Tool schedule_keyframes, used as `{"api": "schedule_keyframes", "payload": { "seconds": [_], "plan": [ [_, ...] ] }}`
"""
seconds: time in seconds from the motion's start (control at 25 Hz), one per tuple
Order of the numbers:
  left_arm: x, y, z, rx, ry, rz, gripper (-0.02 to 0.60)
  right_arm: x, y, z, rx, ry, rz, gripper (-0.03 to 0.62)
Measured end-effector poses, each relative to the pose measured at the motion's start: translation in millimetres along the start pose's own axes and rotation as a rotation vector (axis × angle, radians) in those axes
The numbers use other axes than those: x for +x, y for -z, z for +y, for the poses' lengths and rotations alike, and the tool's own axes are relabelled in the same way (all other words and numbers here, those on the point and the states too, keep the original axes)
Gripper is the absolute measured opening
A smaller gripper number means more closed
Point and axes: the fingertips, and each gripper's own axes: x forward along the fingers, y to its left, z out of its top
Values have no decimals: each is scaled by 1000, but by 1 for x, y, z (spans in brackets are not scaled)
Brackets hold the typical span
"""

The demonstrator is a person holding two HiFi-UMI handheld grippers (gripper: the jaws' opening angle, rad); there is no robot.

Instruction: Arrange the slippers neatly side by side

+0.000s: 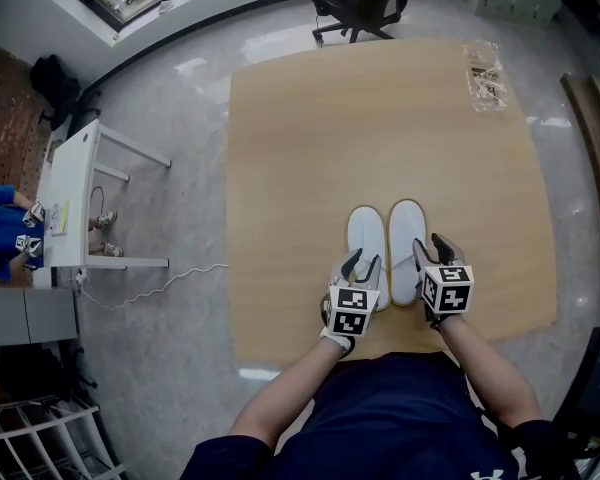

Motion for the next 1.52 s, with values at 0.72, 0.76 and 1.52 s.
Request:
{"api": "schedule_keyframes", "payload": {
  "seconds": [0.72,0.76,1.52],
  "plan": [
    [-111,-108,-36,38,91,-321,3,-119,-96,58,-58,-264,-336,12],
    [-115,-112,-41,32,105,-328,3,-125,-99,60,-59,-267,-351,12],
    [-151,-154,-74,25,217,-411,3,-186,-143,93,-224,-281,-543,12]
  ]
}}
